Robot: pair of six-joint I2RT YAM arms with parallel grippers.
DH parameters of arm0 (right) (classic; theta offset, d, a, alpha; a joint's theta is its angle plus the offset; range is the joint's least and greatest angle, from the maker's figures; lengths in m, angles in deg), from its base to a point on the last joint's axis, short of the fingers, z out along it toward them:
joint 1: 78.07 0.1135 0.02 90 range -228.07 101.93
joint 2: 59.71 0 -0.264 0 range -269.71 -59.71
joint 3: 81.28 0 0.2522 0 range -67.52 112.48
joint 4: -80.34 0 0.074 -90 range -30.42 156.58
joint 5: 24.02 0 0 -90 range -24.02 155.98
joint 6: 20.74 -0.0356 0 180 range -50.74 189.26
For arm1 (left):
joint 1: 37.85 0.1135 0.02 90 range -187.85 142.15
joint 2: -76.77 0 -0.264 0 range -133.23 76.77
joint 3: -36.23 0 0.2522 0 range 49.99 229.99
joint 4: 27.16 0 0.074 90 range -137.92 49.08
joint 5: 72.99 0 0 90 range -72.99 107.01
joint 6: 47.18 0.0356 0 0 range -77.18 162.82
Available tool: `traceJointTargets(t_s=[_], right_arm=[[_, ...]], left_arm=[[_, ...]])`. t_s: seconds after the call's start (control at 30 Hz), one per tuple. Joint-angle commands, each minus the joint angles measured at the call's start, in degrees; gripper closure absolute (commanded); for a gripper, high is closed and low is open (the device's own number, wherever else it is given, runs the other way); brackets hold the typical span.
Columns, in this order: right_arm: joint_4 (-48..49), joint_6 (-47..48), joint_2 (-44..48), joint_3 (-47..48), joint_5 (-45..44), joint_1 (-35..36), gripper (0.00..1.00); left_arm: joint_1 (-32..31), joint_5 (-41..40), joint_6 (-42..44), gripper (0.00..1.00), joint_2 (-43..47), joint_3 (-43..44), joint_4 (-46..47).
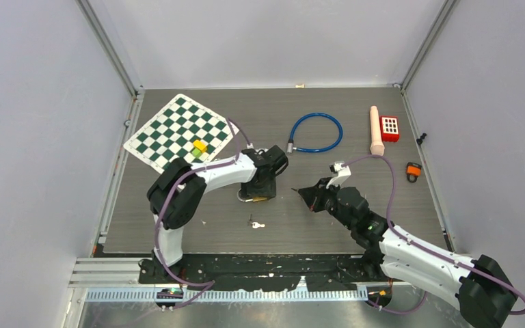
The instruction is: Unlock with the key
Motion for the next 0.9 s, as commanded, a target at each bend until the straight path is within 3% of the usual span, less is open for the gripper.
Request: traceJointTargets(t_s=[0.0,0.13,0.37,0.63,0.87], right_arm=[[3.90,-0.97,-0.84,0.29,0.90,-0.27,0.95],[3.96,-1.36,-0.66,0.18,1.48,-0.26,0.95],[4.90,-1.93,-1.49,0.24,2.32,-0.31,0.95],[5.69,-2.40,-2.11,0.19,2.93,-0.31,0.95],[5.16,-2.36,-1.66,0.15,2.64,-0.23,0.95]], left_arm=[[-0.29,1.27,2.87,0.42,3.33,-3.77,0.77],[-0.27,1.19,6.99,0.49,8.37,-7.75,1.41],[-0.29,3.68,17.83,0.49,17.10,-16.10,3.84],[-0.27,3.85,23.39,0.27,18.15,-18.19,3.68],[0.03,1.16,13.51,0.19,17.30,-16.64,3.84]])
